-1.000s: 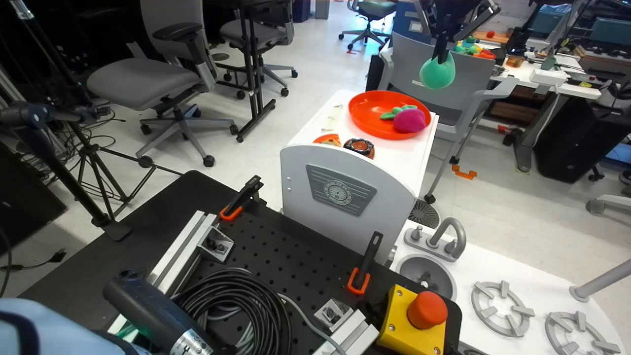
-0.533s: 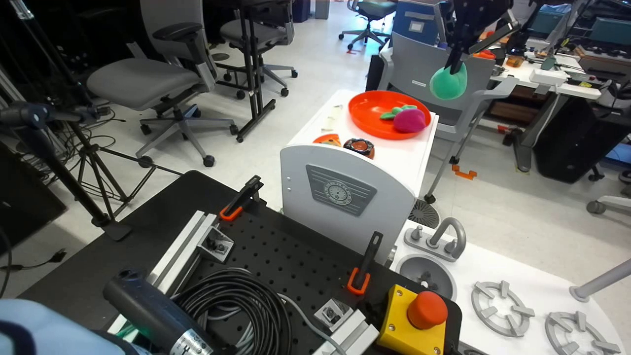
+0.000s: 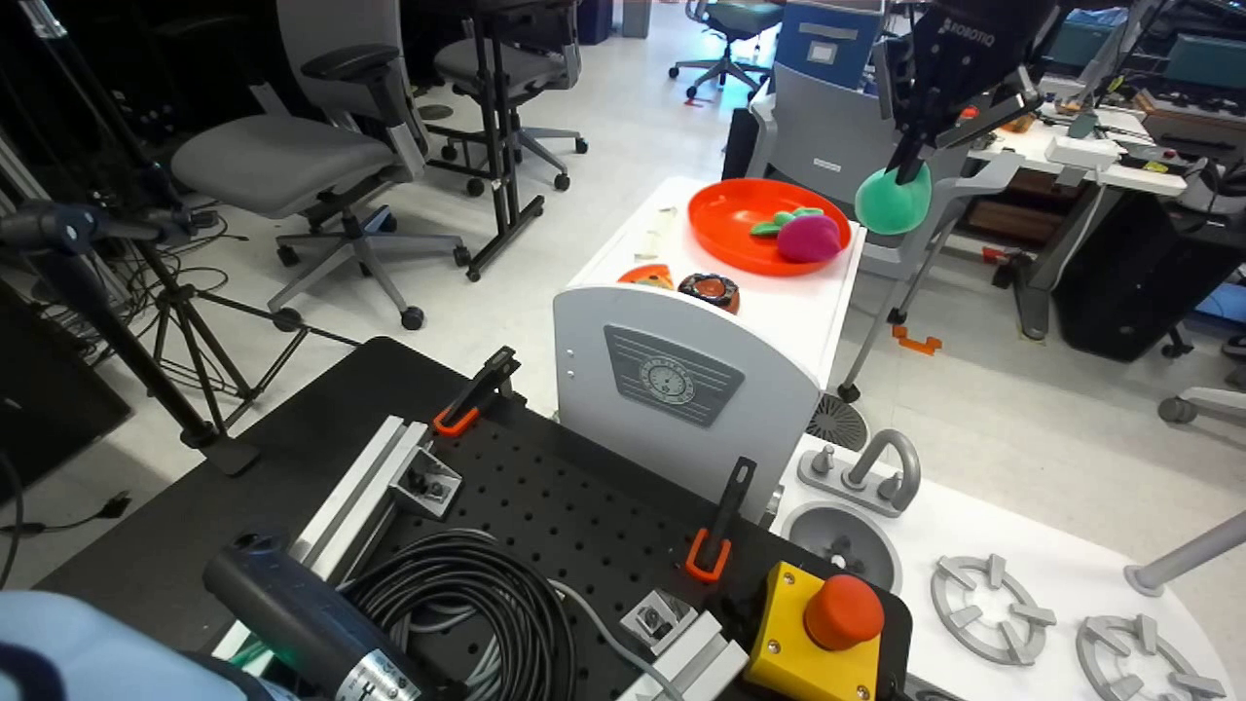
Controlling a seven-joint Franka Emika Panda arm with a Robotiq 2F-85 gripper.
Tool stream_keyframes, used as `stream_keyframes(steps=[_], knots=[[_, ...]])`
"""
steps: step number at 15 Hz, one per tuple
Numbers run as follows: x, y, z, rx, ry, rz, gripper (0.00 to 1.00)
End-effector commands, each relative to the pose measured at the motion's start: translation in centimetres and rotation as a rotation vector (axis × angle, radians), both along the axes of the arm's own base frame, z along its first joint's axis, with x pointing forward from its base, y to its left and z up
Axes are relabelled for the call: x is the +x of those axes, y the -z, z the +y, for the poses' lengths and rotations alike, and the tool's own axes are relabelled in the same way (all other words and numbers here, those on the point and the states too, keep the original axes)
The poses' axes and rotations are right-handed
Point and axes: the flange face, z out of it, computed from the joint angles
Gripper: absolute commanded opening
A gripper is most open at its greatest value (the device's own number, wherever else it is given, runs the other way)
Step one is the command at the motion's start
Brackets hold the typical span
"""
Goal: Remove the green plushie from the orange plate
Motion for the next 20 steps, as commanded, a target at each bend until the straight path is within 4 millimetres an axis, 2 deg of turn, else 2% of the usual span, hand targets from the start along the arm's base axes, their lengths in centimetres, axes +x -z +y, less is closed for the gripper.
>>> stream_keyframes(steps=[1, 9, 14, 20], knots=[[-1.8, -0.1, -1.1, 0.038, 0.026, -0.038, 0.01], [-4.1, 0.4, -3.6, 0.124, 0.14, -0.063, 0.01], [-4.8, 0.3, -4.2, 0.149, 0.188, -0.059, 0.01], [-4.2, -0.2, -3.8, -0.002, 0.179, 0.062, 0.01]])
